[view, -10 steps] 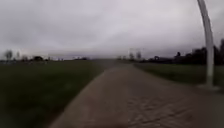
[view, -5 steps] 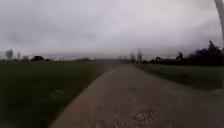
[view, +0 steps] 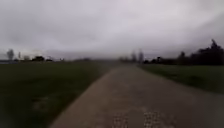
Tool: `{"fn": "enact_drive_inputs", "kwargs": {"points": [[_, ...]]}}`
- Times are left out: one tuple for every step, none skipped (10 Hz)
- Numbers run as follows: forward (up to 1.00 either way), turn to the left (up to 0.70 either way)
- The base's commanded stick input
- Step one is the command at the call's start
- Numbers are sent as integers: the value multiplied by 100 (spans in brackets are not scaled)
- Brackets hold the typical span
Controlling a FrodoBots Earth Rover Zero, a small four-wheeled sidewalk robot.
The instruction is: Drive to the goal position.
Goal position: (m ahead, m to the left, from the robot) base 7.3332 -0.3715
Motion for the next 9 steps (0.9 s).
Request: {"fn": "enact_drive_inputs", "kwargs": {"points": [[85,0],[85,0],[85,0],[85,0],[85,0],[85,0],[85,0],[85,0],[85,0]]}}
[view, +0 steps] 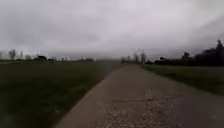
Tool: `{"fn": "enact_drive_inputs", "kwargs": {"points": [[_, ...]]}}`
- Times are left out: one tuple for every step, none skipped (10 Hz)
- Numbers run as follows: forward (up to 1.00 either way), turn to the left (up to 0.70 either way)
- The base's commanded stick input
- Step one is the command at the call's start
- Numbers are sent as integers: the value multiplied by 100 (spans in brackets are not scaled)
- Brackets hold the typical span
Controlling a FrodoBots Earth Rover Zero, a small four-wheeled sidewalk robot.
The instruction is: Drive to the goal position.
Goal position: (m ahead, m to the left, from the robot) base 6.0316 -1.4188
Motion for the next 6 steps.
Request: {"fn": "enact_drive_inputs", "kwargs": {"points": [[85,0],[85,0],[85,0],[85,0],[85,0],[85,-12]]}}
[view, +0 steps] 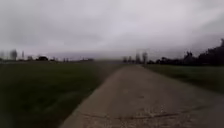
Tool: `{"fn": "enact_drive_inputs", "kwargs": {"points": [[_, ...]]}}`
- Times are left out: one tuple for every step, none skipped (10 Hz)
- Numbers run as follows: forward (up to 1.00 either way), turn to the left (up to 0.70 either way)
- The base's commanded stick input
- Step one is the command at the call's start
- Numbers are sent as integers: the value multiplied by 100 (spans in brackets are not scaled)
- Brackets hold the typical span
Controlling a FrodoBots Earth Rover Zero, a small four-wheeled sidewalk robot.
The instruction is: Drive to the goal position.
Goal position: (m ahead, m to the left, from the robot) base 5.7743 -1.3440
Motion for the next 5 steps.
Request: {"fn": "enact_drive_inputs", "kwargs": {"points": [[85,-24],[85,-29],[85,-24],[85,0],[85,0]]}}
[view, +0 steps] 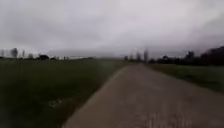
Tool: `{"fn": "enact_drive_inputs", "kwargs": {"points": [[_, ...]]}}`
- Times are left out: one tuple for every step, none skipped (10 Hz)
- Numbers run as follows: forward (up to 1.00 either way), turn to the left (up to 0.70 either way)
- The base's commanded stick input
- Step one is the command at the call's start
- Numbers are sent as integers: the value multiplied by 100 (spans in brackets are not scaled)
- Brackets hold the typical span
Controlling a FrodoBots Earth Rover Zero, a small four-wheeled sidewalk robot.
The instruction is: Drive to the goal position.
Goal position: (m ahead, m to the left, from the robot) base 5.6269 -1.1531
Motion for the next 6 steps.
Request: {"fn": "enact_drive_inputs", "kwargs": {"points": [[85,0],[85,0],[85,0],[85,0],[85,0],[85,0]]}}
